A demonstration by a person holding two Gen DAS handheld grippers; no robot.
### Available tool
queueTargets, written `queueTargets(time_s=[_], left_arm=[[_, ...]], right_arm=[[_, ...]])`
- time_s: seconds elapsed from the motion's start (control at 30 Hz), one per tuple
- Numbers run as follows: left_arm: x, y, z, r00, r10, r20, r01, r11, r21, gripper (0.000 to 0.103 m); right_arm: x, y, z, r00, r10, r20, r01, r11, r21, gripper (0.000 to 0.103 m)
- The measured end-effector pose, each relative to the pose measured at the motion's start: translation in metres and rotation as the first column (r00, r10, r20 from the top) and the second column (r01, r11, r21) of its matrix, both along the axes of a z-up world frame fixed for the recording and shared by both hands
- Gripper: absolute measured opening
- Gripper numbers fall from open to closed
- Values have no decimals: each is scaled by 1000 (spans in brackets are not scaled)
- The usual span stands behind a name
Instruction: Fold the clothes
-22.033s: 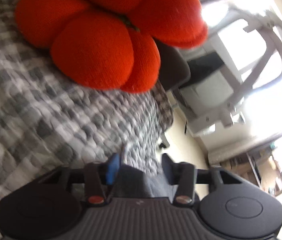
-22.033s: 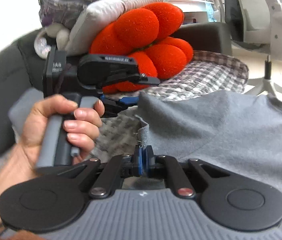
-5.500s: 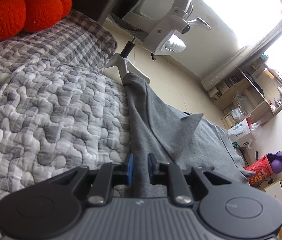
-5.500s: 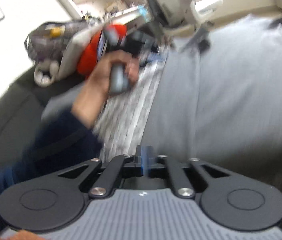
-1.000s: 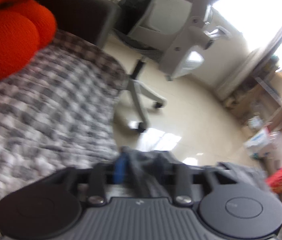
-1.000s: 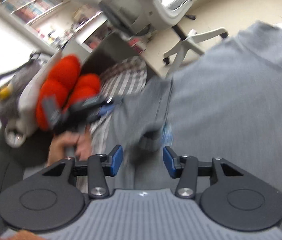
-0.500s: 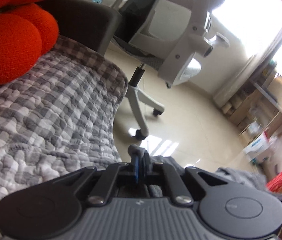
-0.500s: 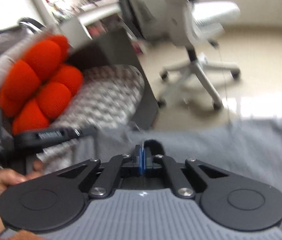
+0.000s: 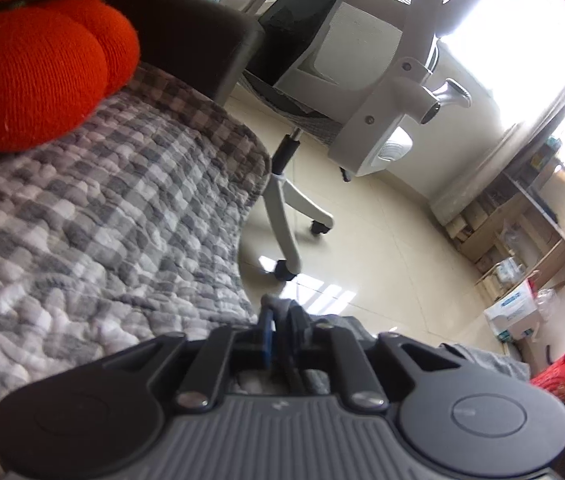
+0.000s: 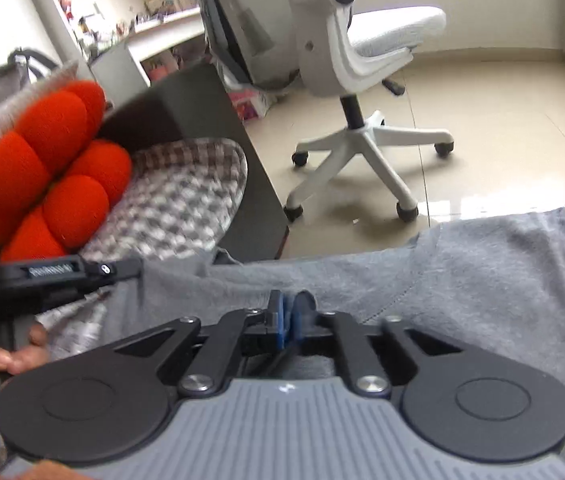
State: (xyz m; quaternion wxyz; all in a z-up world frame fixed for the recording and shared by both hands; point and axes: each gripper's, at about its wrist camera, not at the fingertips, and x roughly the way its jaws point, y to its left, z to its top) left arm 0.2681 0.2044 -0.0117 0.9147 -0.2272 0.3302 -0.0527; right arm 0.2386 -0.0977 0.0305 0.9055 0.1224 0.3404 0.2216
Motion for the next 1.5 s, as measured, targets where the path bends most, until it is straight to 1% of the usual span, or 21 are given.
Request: queueTargets(time_s=[0.1,0.13,0.2,0.27,0.33,0.37,0.43,0.53,0.73,0.87,0.97,1.0,1.07,1.1,1.13,1.17,1.27,1.33,1.37,1.4,1.5], left_arm=[[-16,3,21,1000,-2,14,0,995,103,16],[-22,4,29,1000,-4,20,1,990,142,17],[-36,6,44,999,-10,32,3,979,205,20],[-58,7,58,999,-36,34,28,977,211,23],[-87,0,69,996,-77,42,65,971,231,31],[-102,-7,73,994,-98,39,86,967,238,37],[-133,-22,75,990,-143,11,136,960,245,38],[-182,-41,73,985,-172,-32,175,954,246,38],[-268,-71,56,970,-230,-74,240,953,187,38],[-305,-85,48,960,-266,-89,279,941,193,38],[-319,-93,44,956,-277,-100,292,934,207,38],[-321,-93,43,955,-277,-107,293,935,201,38],[-325,-92,41,956,-271,-115,289,938,189,38],[-328,-92,40,957,-268,-115,286,940,187,38],[-330,-91,40,957,-265,-115,282,941,186,38],[-333,-91,40,958,-261,-116,279,942,184,38],[-341,-88,40,958,-265,-110,281,943,179,38],[-342,-89,38,955,-271,-118,289,940,181,38],[-342,-90,37,954,-274,-124,294,938,184,38],[-342,-92,36,952,-278,-130,299,935,188,38],[-344,-99,32,945,-295,-142,320,924,210,38]], right_arm=[[-21,-3,11,1000,14,-7,-14,1000,-1,17],[-29,-4,16,1000,22,-7,-22,1000,2,26],[-47,-5,27,999,42,-9,-42,999,7,35],[-66,-2,31,996,85,-23,-84,996,12,35],[-93,0,31,992,117,-55,-116,993,22,35],[-109,1,30,988,135,-68,-133,991,29,35],[-149,5,27,979,189,-78,-185,981,51,35],[-214,13,18,967,238,-90,-233,970,63,35],[-333,10,-8,972,203,-120,-194,977,84,35],[-381,4,-21,973,191,-130,-175,977,125,35],[-393,9,-26,975,173,-137,-157,981,117,35],[-395,12,-26,976,169,-134,-156,982,103,33],[-399,18,-27,979,160,-128,-152,986,70,13],[-401,20,-29,981,149,-126,-144,988,51,7],[-401,18,-29,982,139,-125,-132,989,60,7],[-400,12,-27,984,130,-119,-118,988,103,7],[-397,-23,-22,989,97,-115,-59,954,293,6],[-386,-37,-30,984,64,-166,-6,946,325,7],[-381,-38,-35,980,57,-191,5,952,306,8],[-377,-37,-41,976,56,-210,9,955,297,8],[-376,-33,-47,970,100,-221,-17,937,349,11]])
